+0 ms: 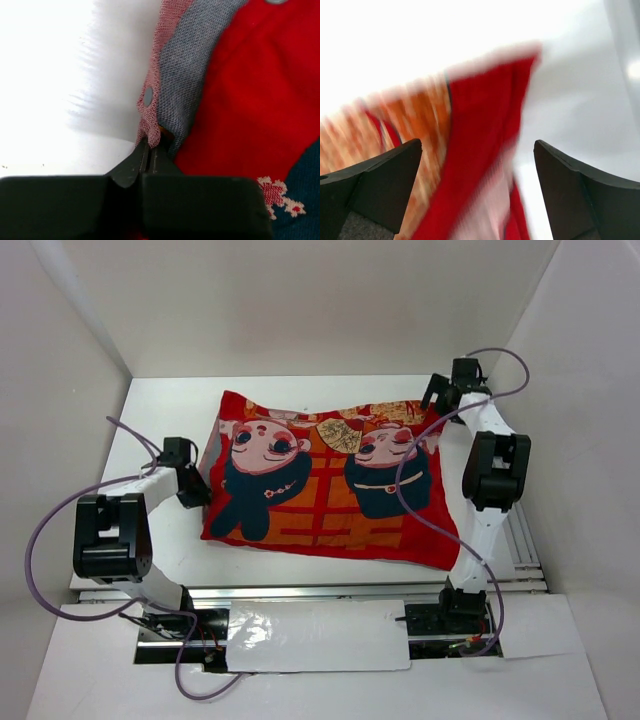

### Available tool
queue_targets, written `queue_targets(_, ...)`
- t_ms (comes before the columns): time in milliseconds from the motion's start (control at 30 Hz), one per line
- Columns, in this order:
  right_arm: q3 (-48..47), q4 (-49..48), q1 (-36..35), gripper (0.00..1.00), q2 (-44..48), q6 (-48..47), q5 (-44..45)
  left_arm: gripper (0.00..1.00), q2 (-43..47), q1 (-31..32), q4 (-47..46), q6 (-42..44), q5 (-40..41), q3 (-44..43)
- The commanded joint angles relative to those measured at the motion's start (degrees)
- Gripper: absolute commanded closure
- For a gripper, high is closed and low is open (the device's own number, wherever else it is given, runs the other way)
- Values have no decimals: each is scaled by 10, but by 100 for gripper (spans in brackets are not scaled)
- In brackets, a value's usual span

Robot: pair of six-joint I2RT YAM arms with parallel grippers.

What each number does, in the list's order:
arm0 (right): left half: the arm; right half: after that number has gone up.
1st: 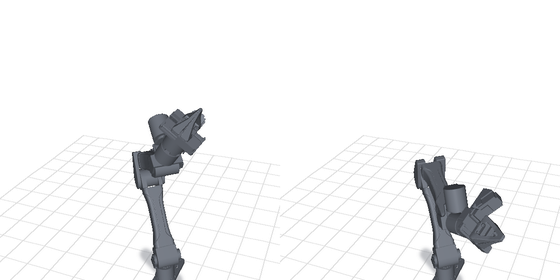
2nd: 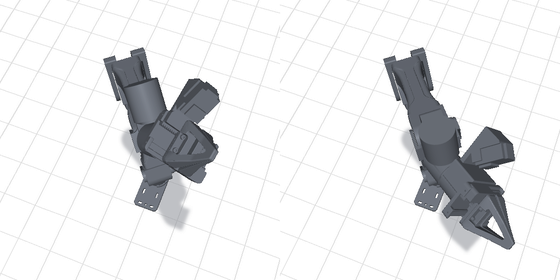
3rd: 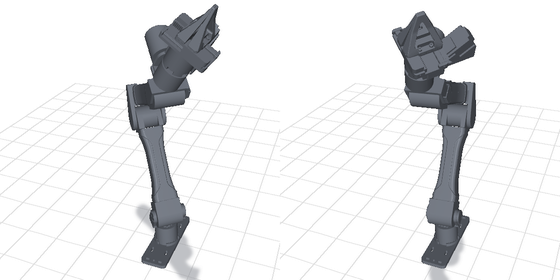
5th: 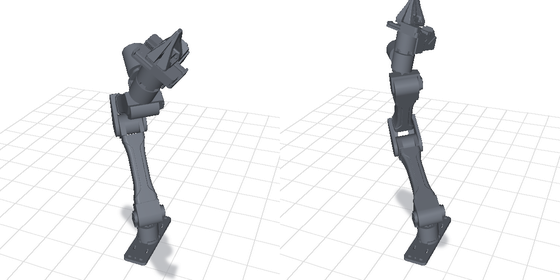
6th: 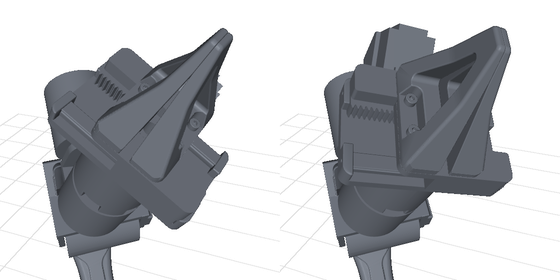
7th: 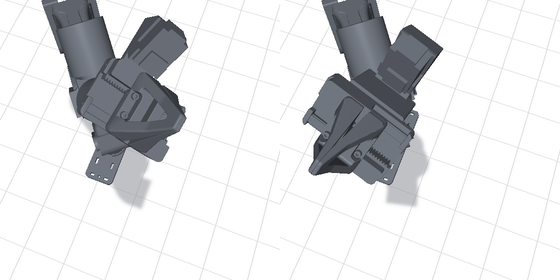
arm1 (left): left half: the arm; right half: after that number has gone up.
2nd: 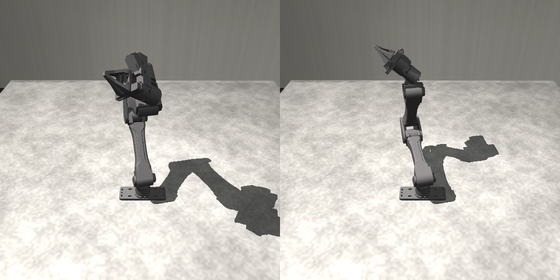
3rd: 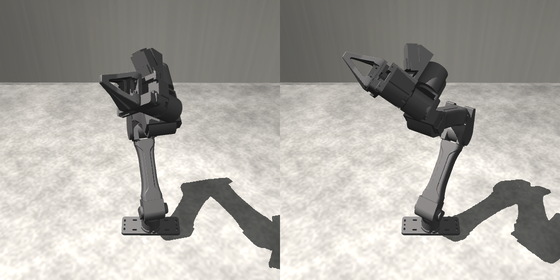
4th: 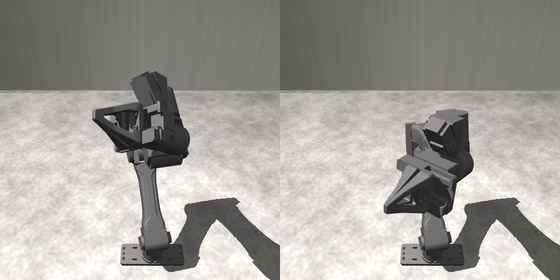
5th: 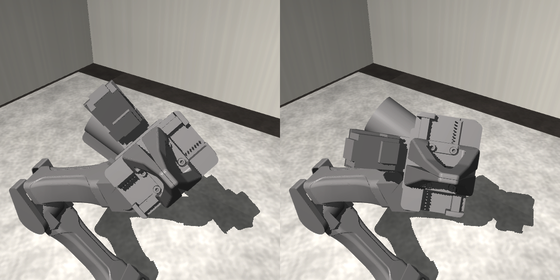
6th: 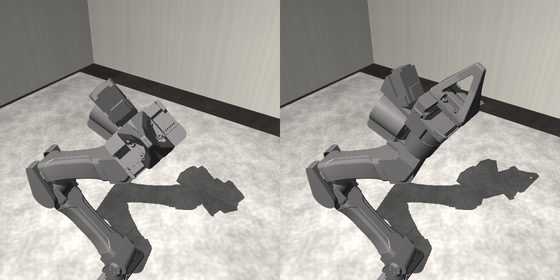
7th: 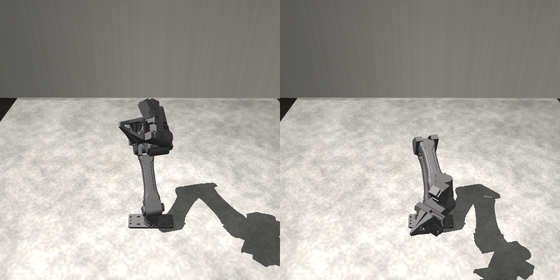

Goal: Put the pillow into the pillowcase

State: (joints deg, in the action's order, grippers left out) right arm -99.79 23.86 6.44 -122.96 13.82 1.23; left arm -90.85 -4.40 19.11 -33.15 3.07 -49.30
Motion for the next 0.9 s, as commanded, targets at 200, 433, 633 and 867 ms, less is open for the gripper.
queue_targets(200,-286,95,9,10,-167,6,9,100,36,3,4,-17,61,13)
queue_targets(433,-176,51,15,10,-63,6,10,100,162,-32,86,-58,113,-16)
queue_targets(633,-68,30,15,0,93,6,10,53,196,-38,193,-107,102,-95)
queue_targets(867,168,-22,15,0,353,25,-5,0,297,-32,204,-86,53,-148)
